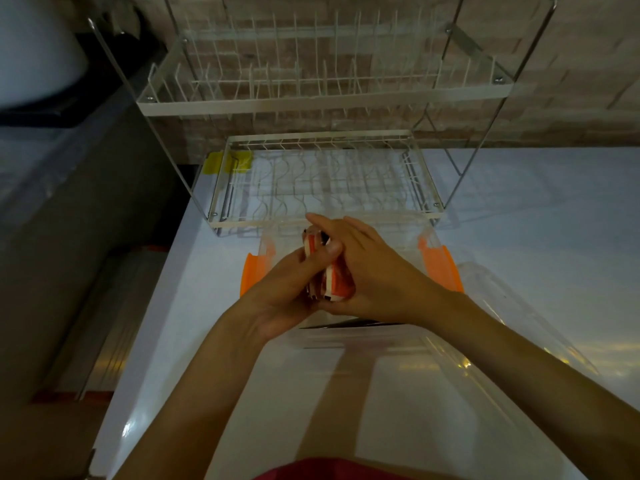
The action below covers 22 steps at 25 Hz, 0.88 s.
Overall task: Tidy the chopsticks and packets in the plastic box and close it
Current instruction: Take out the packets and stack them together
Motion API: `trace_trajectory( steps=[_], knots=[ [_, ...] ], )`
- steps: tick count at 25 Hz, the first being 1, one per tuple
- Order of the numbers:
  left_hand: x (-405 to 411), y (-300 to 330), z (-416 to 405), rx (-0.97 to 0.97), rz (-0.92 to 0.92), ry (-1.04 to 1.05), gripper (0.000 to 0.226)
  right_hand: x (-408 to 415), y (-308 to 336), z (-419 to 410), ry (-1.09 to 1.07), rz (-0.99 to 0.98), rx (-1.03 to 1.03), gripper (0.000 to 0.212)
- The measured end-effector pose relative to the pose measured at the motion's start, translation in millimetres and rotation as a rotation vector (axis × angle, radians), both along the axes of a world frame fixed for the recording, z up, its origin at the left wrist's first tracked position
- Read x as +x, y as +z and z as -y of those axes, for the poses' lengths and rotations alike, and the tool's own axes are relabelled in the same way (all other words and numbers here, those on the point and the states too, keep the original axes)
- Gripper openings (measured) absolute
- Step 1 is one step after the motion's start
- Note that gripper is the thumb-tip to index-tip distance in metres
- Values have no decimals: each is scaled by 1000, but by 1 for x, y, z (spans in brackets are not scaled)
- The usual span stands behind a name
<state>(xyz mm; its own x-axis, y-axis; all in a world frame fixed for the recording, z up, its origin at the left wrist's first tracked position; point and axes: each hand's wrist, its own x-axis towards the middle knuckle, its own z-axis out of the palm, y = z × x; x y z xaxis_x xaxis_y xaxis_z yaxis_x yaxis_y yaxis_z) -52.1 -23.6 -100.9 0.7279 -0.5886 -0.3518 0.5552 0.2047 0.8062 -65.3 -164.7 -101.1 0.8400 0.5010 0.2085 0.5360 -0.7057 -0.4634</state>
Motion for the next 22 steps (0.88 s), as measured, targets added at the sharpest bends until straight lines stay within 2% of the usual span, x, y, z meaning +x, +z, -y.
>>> trace_trajectory(
  steps=[3, 7, 11, 13, 15, 16, 18, 20, 22],
  knots=[
    [0, 3, -6, -3, 57, -40, 23, 5, 5, -1, 18, 46, -31, 92],
    [4, 9, -12, -23, 77, 29, 30, 17, 10, -10, 40, 58, -6, 91],
    [4, 11, -28, 12, 125, 170, 35, 24, 18, -17, 137, -123, 111, 104],
    [6, 12, -45, -24, 62, 356, 32, 31, 19, -12, 95, -177, 219, 91],
    [9, 12, -65, -62, -1, 519, 19, 41, 12, -8, -40, -220, 305, 59],
    [10, 11, -73, -85, -27, 568, 16, 46, 7, -9, -112, -291, 294, 43],
    [9, 10, -83, -129, -65, 613, 16, 54, -10, -18, -198, -556, 215, 29],
    [7, 8, -87, -147, -87, 619, 18, 58, -29, -34, -246, -836, 162, 29],
    [5, 5, -88, -150, -93, 598, 26, 61, -43, -50, -297, -973, 78, 37]
  ],
)
